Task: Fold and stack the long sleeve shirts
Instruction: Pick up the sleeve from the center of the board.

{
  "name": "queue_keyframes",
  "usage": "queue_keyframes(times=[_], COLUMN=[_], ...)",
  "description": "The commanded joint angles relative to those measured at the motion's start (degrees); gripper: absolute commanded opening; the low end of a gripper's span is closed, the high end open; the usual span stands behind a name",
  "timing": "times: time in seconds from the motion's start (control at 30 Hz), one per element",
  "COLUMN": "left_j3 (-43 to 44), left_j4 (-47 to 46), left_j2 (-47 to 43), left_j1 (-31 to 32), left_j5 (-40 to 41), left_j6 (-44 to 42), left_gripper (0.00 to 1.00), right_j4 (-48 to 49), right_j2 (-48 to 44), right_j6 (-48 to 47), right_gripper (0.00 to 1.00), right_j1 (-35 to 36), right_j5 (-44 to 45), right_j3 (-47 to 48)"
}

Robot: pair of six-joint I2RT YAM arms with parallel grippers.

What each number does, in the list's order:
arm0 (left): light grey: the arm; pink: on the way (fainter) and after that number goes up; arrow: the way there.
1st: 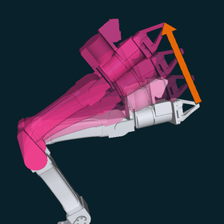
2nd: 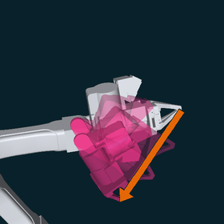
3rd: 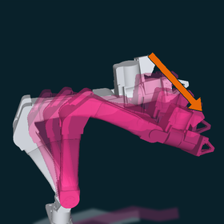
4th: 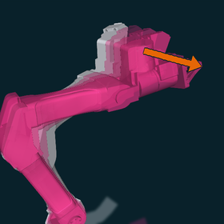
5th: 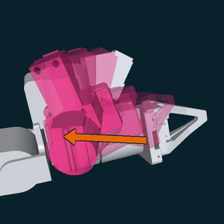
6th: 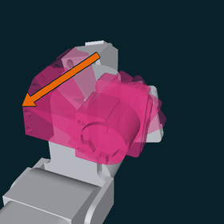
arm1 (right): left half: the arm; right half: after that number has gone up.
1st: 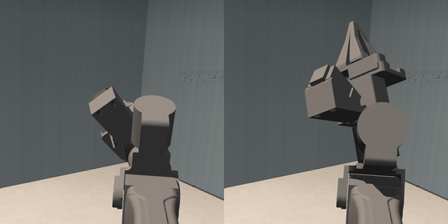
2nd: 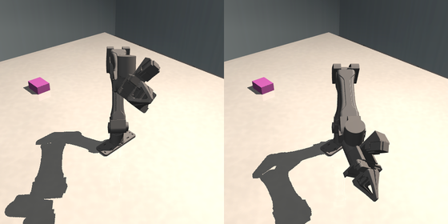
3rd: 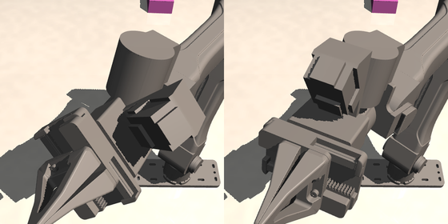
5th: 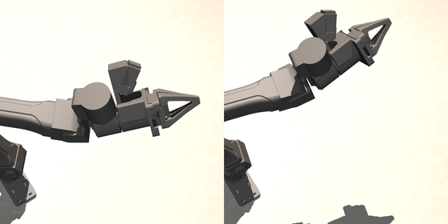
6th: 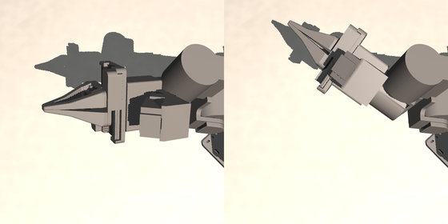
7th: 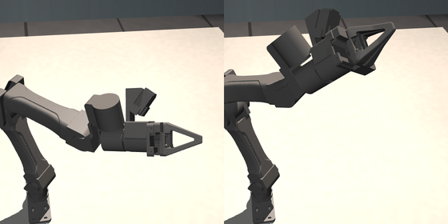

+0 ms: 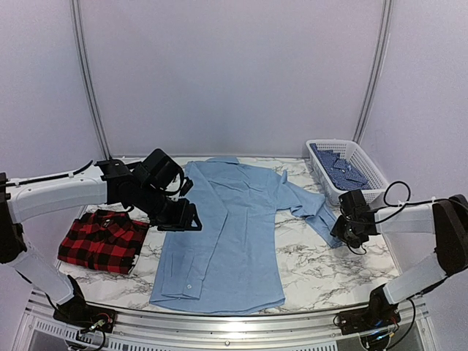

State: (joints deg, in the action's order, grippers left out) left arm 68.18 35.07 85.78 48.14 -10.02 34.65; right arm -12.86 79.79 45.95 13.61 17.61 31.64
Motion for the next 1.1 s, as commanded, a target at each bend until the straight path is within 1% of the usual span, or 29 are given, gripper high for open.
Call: queue_keyframes(times=[0.0,0.03,0.1,0.17,0.2,0.3,0.53,0.63,0.73,0.87,0.93,1.07], left_j3=[-1.7,-2.0,-2.4,-2.7,-2.9,-3.1,-2.3,-1.2,0.1,2.2,2.9,3.3], left_j4=[-2.8,-3.2,-3.6,-4.2,-4.5,-5.5,-8.3,-9.8,-11.4,-13.7,-15.3,-19.2], left_j2=[-1.8,-1.9,-2.0,-2.2,-2.1,-2.0,-0.6,0.8,2.2,4.2,5.2,7.2], left_j1=[-1.1,-1.3,-1.4,-1.7,-1.8,-2.0,-2.0,-2.0,-2.0,-2.0,-2.0,-2.1], left_j5=[-2.1,-2.4,-2.9,-3.3,-3.5,-4.2,-5.9,-7.1,-8.5,-10.1,-11.0,-13.2], left_j6=[-0.5,-0.5,-0.5,-0.6,-0.6,-0.1,1.5,2.3,3.3,4.3,5.0,7.0], left_gripper=[0.58,0.58,0.58,0.58,0.58,0.58,0.58,0.58,0.58,0.58,0.59,0.59], right_j4=[0.1,0.3,0.0,-0.8,-1.1,-2.4,-7.4,-9.3,-10.8,-10.6,-9.6,-6.4], right_j2=[4.4,4.7,4.8,4.4,3.8,1.9,-6.1,-9.7,-11.0,-10.5,-8.9,-3.4], right_j6=[0.8,0.7,0.8,0.9,0.8,0.0,-4.9,-7.4,-10.1,-15.1,-17.0,-18.0], right_gripper=[0.47,0.43,0.27,0.15,0.10,0.00,0.00,0.00,0.00,0.00,0.00,0.00], right_j1=[-0.4,-0.3,-0.3,-0.3,-0.3,-0.4,0.8,3.8,8.1,14.3,16.7,22.1], right_j5=[-2.5,-2.7,-2.6,-2.3,-2.2,-1.5,0.4,3.2,6.1,7.8,5.5,-1.7], right_j3=[-0.8,-0.8,-0.8,-0.6,-0.4,0.7,8.1,12.4,17.2,23.1,26.2,30.5])
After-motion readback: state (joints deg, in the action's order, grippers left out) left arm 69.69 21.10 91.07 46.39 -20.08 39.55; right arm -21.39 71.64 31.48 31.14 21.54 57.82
